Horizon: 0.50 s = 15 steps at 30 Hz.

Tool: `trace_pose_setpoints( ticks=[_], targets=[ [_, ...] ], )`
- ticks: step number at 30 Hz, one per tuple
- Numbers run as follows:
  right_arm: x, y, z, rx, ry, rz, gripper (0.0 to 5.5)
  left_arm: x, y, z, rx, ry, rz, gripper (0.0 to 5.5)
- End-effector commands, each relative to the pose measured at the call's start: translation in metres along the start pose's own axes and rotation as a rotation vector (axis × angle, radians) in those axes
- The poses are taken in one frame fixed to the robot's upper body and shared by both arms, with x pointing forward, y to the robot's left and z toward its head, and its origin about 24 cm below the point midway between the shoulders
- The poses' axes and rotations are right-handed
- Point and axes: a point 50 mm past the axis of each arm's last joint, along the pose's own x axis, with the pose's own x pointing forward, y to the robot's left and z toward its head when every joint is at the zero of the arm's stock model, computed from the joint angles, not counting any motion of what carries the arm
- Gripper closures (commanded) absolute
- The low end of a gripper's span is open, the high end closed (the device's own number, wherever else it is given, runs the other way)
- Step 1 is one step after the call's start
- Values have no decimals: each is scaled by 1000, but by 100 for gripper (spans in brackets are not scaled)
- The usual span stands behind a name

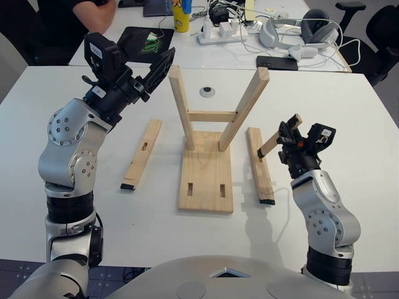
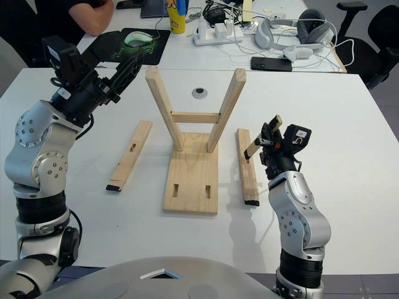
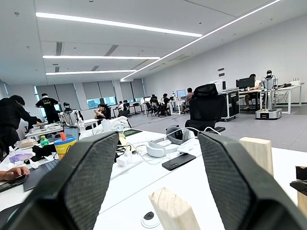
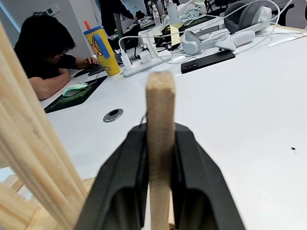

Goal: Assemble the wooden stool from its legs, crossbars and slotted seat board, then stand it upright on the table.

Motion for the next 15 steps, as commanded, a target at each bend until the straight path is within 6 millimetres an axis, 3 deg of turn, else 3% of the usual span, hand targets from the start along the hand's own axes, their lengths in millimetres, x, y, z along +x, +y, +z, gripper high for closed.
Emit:
trace_pose_setpoints(
  ticks=[1, 15],
  targets=[
    [0, -3, -7, -9, 15, -1, 508, 0, 2, 2, 19, 1, 3, 243],
    [-3, -7, -11, -57, -3, -14, 508, 3, 1, 2, 12, 7, -18, 243]
  ],
)
